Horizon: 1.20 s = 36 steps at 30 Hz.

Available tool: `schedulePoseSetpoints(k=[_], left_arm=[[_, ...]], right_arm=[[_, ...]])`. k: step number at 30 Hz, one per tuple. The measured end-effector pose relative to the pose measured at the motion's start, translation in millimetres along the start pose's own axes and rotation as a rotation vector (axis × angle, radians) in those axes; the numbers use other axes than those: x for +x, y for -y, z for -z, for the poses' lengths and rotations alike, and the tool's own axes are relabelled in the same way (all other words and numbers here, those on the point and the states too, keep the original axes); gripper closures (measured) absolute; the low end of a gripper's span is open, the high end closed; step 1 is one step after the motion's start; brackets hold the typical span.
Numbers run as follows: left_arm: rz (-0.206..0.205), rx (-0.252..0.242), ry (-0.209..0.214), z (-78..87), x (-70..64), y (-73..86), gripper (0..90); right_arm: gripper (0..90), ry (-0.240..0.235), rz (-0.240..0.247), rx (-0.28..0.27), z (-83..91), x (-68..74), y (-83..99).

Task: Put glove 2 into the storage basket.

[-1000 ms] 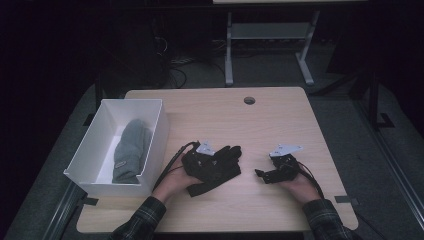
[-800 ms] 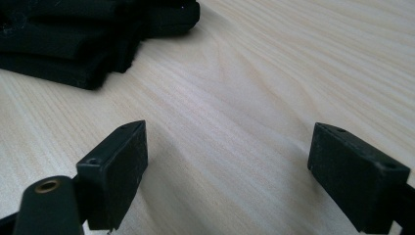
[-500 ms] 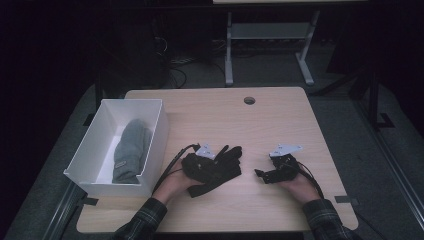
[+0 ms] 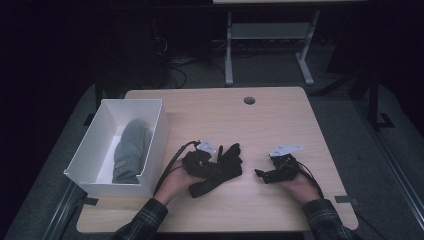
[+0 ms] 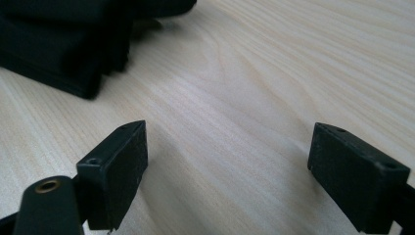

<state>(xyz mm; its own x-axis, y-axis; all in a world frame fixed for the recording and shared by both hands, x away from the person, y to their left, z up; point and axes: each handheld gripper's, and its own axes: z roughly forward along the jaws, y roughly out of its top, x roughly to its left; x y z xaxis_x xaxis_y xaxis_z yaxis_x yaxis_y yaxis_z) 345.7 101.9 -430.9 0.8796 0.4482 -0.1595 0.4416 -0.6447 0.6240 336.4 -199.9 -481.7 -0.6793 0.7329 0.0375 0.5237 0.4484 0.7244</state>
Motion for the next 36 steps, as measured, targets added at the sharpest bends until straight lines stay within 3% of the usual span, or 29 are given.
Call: schedulePoseSetpoints(k=[7, 10, 20, 25, 36], left_arm=[[0.03, -0.019, -0.062, 33.7, -4.9, -20.2, 66.5], [0.056, -0.048, -0.065, 51.6, -6.0, -30.4, 66.5], [0.047, -0.071, -0.133, 104.8, 1.4, -57.0, 66.5], [0.052, -0.082, -0.158, 127.3, 11.4, -60.0, 66.4], [0.126, -0.126, -0.24, 167.5, 36.9, -46.1, 66.4]], right_arm=[[14.7, 0.0, 0.0, 0.0, 0.0, 0.1, 0.0], [14.7, 0.0, 0.0, -0.001, 0.0, 0.1, 0.0], [14.7, 0.0, -0.004, -0.001, 0.0, 0.4, -0.1], [14.7, 0.0, -0.004, -0.002, -0.1, 0.3, -0.1], [14.7, 0.002, -0.003, -0.001, -0.1, 0.3, -0.1]])
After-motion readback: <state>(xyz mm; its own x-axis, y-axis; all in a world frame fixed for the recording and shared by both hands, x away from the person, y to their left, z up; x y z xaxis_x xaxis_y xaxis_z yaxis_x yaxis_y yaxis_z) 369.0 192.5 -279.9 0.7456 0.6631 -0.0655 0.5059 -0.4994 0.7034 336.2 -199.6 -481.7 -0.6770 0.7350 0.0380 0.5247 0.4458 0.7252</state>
